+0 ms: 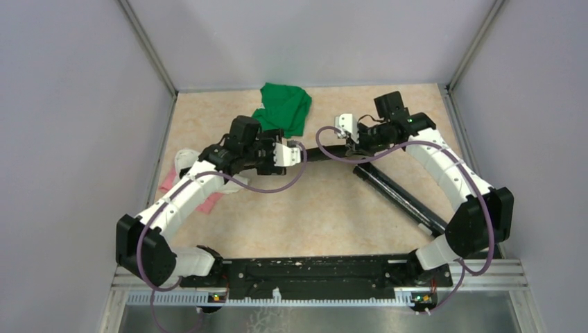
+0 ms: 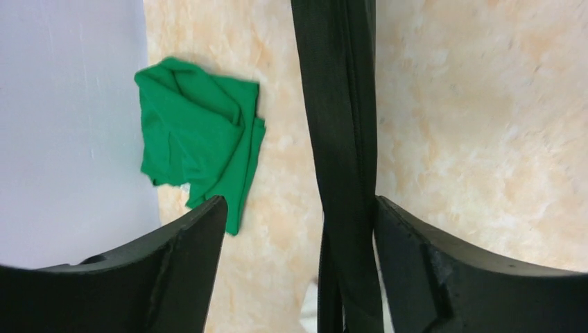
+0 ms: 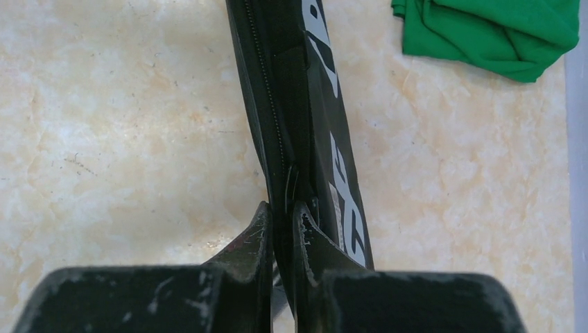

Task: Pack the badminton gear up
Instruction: Adjust the racket bag at the center of the board.

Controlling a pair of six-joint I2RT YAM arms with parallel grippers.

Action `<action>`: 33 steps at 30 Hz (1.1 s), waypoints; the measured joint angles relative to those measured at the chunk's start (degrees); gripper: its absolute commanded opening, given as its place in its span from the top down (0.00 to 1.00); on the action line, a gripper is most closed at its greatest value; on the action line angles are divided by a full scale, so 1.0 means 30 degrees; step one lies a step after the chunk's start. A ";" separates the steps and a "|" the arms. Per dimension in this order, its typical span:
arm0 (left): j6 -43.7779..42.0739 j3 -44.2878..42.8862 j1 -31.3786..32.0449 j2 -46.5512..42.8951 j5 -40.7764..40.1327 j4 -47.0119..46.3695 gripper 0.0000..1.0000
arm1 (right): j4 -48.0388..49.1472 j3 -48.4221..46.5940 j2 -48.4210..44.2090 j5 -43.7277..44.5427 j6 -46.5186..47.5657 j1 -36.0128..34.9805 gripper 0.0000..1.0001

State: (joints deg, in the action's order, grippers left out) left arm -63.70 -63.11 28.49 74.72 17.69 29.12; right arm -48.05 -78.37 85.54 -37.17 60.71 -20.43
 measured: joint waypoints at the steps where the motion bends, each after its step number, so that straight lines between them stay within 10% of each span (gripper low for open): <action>1: 0.0248 -0.0036 -0.0015 0.0000 0.0357 -0.0131 0.06 | 0.0066 0.0007 0.0000 0.0102 -0.0153 -0.0109 1.00; 18: 0.3701 0.0918 0.1282 0.0335 0.4022 -0.4539 0.09 | 0.2178 0.0182 0.0270 -0.1647 -0.3672 -0.1100 1.00; 27: 0.3162 0.1974 0.1333 0.0933 0.4991 -0.5268 0.64 | 0.3381 0.1282 0.0087 -0.3497 -0.5275 -0.1166 1.00; 31: 0.2586 0.1974 0.1413 0.0933 0.5202 -0.4838 1.00 | 0.3810 0.2193 -0.0517 -0.3570 -0.5464 -0.1195 0.87; 33: 0.2215 0.1974 0.1537 0.0933 0.5115 -0.4568 1.00 | 0.3934 0.2463 -0.0750 -0.3475 -0.5464 -0.1224 0.79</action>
State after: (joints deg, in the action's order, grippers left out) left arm -57.06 -57.19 33.10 77.52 33.04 15.42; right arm -36.25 -70.98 83.29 -47.59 44.31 -24.10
